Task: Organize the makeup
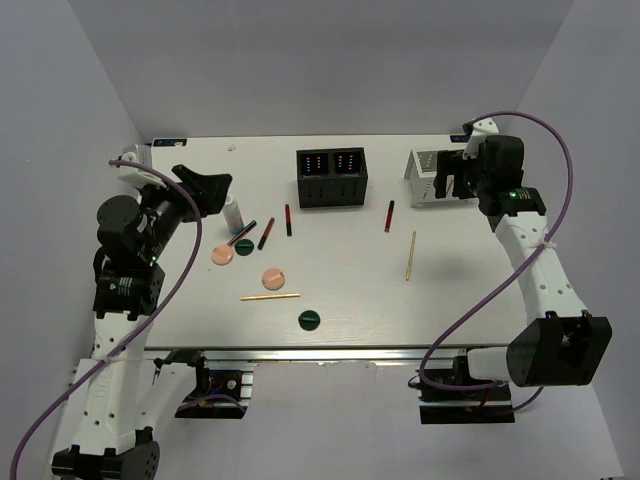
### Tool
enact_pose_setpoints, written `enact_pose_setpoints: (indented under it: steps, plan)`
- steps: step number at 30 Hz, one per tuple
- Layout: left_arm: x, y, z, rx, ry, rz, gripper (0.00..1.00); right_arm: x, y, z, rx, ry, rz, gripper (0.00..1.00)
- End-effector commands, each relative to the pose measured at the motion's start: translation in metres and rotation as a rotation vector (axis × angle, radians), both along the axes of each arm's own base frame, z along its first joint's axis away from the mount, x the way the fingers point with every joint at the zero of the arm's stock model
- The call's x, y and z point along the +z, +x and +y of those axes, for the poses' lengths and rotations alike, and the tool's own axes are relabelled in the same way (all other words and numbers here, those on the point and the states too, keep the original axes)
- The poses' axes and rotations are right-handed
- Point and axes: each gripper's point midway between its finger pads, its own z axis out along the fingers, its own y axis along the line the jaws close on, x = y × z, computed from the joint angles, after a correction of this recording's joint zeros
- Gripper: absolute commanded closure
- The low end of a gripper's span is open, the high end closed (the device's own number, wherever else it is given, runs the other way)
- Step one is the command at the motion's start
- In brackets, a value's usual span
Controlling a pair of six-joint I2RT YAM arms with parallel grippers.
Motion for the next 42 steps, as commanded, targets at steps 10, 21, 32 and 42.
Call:
enact_pose_setpoints:
  steps: [10, 21, 32, 42]
  plan:
    - [-0.042, 0.014, 0.001, 0.017, -0.020, 0.176, 0.49, -0.018, -0.100, 0.165, 1.095, -0.156, -0.095, 0.11]
    - [-0.161, 0.013, 0.043, 0.199, 0.201, 0.549, 0.02, -0.018, -0.097, 0.203, 1.111, -0.039, -0.086, 0.87]
    - [-0.241, 0.066, 0.037, 0.174, 0.373, 0.549, 0.02, -0.027, -0.060, 0.175, 0.892, 0.101, 0.002, 0.28]
    - [-0.271, 0.135, 0.048, 0.264, 0.512, 0.489, 0.02, -0.032, -0.045, 0.152, 0.826, 0.147, 0.043, 0.27]
